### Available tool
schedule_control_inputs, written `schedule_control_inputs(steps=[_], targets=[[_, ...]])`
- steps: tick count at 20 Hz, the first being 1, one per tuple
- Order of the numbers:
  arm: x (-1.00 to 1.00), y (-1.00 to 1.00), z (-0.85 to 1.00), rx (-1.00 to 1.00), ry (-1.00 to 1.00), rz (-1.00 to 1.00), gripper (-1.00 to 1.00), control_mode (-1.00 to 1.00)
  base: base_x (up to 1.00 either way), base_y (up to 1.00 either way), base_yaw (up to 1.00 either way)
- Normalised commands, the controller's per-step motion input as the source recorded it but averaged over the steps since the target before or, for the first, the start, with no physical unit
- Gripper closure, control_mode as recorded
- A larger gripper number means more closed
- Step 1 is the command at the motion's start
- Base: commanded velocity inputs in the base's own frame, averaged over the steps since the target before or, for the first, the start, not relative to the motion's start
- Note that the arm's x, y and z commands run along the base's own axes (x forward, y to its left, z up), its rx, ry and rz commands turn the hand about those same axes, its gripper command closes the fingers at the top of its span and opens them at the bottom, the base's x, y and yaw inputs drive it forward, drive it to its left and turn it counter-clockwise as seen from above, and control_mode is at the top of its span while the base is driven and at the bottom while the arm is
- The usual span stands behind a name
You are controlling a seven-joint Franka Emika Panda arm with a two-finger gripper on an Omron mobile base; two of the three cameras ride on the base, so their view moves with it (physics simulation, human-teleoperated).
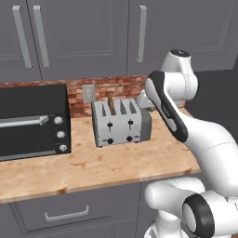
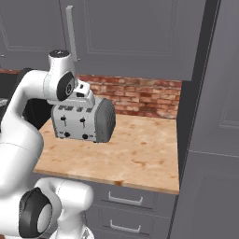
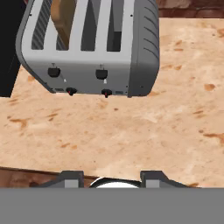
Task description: Start the toaster. Once the lever pops up, take the bread to the plate on the dining counter.
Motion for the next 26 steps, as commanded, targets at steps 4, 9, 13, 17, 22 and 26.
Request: schedule_control_inputs(steps=[4, 9, 13, 17, 22, 26], targets=[[0.00, 0.01, -0.14, 0.00, 0.00, 0.00, -1.00, -1.00, 0.00, 0.00, 0.00], [0.00, 0.23, -0.30, 0.00, 0.00, 0.00, -1.00, -1.00, 0.00, 0.00, 0.00], [0.00, 0.44, -0.33, 0.00, 0.00, 0.00, -1.00, -1.00, 0.00, 0.00, 0.00], [0.00, 0.46, -0.33, 0.00, 0.00, 0.00, -1.00, -1.00, 0.00, 0.00, 0.00], [0.00, 0.44, -0.26, 0.00, -0.02, 0.00, -1.00, -1.00, 0.00, 0.00, 0.00], [0.02, 0.35, -0.18, 0.00, -0.04, 0.00, -1.00, -1.00, 0.00, 0.00, 0.00]])
